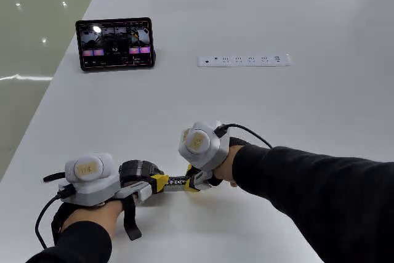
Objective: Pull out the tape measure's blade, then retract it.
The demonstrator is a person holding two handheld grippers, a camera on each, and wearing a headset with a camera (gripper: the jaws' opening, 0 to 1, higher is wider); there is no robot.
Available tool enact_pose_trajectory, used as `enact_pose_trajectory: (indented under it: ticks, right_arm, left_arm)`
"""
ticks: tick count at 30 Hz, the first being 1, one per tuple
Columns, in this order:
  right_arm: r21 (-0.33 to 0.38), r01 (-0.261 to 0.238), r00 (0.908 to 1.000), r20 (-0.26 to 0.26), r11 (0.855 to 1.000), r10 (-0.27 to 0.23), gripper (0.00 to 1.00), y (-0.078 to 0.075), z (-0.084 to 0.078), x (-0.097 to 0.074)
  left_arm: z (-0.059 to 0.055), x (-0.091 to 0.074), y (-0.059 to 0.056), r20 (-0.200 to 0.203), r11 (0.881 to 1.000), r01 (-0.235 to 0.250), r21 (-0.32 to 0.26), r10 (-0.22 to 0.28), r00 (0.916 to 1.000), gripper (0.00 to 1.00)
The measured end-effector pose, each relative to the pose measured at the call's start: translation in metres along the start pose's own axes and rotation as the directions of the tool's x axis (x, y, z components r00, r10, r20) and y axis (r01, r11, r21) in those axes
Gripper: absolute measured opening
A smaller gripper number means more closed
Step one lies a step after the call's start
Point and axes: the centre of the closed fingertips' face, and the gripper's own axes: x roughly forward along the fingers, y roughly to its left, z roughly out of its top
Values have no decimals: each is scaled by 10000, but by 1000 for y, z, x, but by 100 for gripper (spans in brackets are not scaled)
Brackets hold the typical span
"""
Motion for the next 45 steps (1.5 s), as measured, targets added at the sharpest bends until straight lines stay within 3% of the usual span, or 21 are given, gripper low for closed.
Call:
enact_pose_trajectory:
  ticks: [28, 45]
  right_arm:
    - [87, 41, 10000, -18, 10000, -41, 10, 4, 9, 6]
    - [174, -4, 9995, 307, 9998, -1, 10, 6, 17, 10]
  left_arm:
    - [-1, 0, 0, 35, 9999, 32, -97, -32, 10000, 61]
    - [-1, -2, 0, 80, 9998, 90, -179, -88, 9999, 61]
